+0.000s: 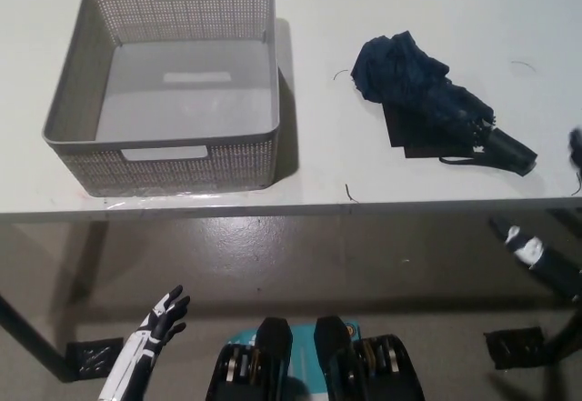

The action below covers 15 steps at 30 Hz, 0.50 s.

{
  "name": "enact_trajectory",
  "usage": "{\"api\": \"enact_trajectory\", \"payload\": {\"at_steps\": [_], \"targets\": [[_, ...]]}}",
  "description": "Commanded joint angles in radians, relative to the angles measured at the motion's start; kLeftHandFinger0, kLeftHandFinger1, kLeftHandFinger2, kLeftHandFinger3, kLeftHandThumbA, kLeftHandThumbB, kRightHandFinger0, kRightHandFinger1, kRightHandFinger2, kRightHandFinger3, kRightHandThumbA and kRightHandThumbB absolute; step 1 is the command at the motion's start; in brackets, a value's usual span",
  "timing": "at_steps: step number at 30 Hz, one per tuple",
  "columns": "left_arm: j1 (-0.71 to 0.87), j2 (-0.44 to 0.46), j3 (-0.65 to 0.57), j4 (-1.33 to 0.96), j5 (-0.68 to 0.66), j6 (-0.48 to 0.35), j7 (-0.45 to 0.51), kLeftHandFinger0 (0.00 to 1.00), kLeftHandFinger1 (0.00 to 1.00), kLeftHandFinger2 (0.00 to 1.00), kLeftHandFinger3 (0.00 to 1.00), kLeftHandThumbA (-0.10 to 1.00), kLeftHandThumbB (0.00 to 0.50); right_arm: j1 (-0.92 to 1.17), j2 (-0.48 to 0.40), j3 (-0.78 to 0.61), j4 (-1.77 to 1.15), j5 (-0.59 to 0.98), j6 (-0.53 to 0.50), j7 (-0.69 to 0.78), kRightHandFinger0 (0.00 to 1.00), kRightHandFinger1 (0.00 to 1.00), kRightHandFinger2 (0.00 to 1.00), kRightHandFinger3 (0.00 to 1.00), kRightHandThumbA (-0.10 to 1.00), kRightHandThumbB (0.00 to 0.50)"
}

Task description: Use the right hand to pick up a umbrella on the right side and place it into a container on the lft side

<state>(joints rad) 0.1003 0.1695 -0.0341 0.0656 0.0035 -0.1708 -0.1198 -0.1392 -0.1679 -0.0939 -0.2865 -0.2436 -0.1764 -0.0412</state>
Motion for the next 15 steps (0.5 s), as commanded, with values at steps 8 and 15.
{"api": "enact_trajectory", "payload": {"at_steps": [8,15], "targets": [[0.008,0.029,0.003,-0.043,-0.009,-0.097,-0.025,1.00,1.00,1.00,1.00,1.00,0.059,-0.716,-0.310,0.147,0.072,-0.409,0.570,0.376,1.00,1.00,1.00,1.00,1.00,0.463],[0.023,0.027,-0.003,-0.055,-0.012,-0.086,-0.030,1.00,1.00,1.00,1.00,1.00,0.067,-0.910,-0.285,0.336,0.477,-0.452,0.591,0.424,1.00,1.00,1.00,1.00,1.00,0.498]]}}
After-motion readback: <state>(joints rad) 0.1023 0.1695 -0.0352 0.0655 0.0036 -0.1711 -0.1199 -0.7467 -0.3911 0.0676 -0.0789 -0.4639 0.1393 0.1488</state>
